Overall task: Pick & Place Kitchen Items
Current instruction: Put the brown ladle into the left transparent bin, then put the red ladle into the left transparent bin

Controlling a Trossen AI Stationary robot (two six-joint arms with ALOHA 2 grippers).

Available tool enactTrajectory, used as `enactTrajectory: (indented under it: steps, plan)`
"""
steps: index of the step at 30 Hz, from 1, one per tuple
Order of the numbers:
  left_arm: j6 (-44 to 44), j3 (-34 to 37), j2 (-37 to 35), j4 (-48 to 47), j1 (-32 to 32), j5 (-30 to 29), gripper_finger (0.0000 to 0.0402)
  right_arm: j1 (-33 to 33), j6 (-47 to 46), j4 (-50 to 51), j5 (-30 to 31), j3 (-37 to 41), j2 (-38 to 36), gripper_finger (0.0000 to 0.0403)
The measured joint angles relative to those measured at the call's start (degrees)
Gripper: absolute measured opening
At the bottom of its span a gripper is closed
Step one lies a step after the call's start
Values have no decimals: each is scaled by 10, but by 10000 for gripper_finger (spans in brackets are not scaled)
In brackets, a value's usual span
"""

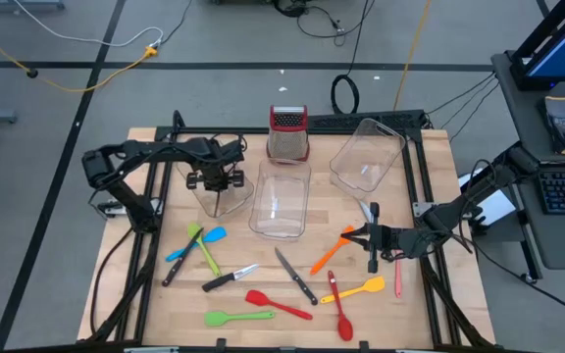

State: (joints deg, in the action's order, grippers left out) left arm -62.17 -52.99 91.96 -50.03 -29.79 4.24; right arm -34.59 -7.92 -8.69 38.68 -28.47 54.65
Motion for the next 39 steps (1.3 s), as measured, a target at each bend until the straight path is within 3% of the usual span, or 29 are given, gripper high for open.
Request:
enactTrajectory:
  steps: [16,20,31,39]
  plan:
    - [22,0,-1,2,10,-18,103,0,-4,0,0,0,0,0]
    - [41,0,-18,2,9,2,114,0,-4,0,0,0,0,0]
    - [29,0,-191,1,14,32,117,0,-11,0,0,0,0,0]
    - [2,0,-304,1,89,32,118,0,-11,0,0,0,0,0]
